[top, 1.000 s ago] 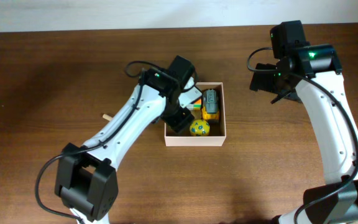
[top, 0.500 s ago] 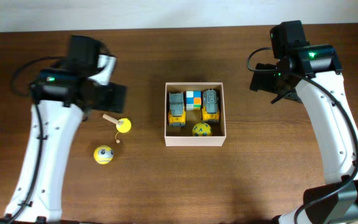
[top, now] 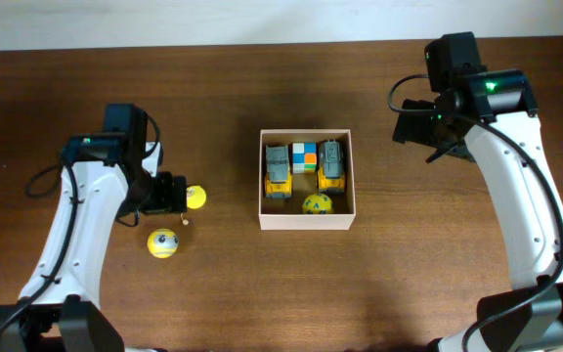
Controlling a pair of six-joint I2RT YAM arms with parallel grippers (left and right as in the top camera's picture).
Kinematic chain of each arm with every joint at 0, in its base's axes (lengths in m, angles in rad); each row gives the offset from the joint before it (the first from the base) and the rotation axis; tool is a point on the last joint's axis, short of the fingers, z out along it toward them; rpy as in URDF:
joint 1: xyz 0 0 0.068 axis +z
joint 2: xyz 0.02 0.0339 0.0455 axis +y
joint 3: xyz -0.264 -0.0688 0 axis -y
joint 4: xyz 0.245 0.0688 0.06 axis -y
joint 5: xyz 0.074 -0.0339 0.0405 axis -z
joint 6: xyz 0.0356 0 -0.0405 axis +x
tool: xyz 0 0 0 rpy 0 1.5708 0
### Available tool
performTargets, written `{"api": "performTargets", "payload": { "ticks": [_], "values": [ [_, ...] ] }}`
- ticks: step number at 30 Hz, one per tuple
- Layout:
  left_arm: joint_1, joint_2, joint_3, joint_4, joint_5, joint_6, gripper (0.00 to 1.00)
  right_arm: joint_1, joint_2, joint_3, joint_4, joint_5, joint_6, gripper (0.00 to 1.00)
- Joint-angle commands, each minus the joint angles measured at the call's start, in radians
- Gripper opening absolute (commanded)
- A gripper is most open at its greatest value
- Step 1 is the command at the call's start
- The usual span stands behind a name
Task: Pack container
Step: 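Withdraw the left gripper toward the small yellow ball, then lower the left gripper onto the small yellow ball and grasp it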
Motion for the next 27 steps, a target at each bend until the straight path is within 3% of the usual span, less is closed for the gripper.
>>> {"api": "performTargets", "payload": {
  "ticks": [1,27],
  "values": [
    [0.003,-0.005,-0.079,0.043,0.025,-0.025,0.98,-0.004,-0.019,0.008,0.000,0.019,0.000,0.99],
    [0.004,-0.005,-0.396,0.410,0.036,-0.079,0.98,-0.003,-0.019,0.008,0.000,0.019,0.000,0.99]
  ]
}}
